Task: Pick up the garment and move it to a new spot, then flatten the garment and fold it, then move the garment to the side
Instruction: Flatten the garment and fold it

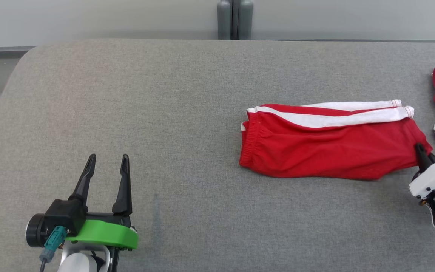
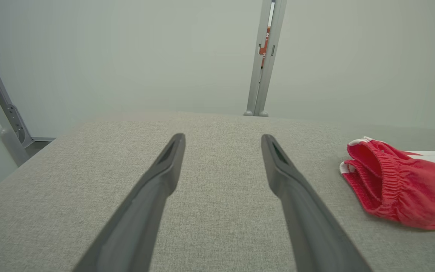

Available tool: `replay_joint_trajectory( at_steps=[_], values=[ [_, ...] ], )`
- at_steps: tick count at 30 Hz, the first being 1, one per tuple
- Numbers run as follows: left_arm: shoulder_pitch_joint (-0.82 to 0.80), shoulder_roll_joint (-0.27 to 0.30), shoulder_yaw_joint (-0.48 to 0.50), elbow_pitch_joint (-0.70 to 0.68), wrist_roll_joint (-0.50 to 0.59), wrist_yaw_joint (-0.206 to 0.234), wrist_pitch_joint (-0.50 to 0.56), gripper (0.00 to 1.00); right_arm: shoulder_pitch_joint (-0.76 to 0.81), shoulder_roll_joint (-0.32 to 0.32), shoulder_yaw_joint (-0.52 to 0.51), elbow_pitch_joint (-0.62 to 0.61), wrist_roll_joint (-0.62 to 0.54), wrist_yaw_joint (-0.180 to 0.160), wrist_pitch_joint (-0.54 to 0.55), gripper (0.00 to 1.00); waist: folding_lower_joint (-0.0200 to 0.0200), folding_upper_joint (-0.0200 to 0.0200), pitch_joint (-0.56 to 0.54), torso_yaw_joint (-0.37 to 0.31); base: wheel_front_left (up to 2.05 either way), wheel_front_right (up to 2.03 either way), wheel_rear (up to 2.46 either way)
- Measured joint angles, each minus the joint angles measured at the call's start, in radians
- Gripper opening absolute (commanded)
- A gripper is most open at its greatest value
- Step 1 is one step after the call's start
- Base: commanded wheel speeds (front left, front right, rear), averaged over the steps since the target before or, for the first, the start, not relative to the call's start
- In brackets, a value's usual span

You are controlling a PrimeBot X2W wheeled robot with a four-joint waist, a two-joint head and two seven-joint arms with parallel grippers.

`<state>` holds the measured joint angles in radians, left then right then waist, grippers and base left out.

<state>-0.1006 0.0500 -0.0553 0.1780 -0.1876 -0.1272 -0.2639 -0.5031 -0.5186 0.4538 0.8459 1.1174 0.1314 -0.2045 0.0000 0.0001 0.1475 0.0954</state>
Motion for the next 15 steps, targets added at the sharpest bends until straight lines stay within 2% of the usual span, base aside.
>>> replay_joint_trajectory(
  at_steps=[5,15],
  values=[
    [0.009,0.0,0.009,0.001,0.008,0.0,0.0,1.0,0.019,0.003,0.002,-0.008,0.006,0.0,-0.009,0.0,0.0,0.0,-0.021,-0.009,0.0,0.0,0.0],
    [0.028,0.0,0.051,0.009,0.026,0.0,0.0,1.0,-0.019,0.056,0.021,-0.084,-0.029,0.0,-0.045,0.0,0.0,0.0,-0.042,-0.002,0.0,0.0,0.0]
  ],
)
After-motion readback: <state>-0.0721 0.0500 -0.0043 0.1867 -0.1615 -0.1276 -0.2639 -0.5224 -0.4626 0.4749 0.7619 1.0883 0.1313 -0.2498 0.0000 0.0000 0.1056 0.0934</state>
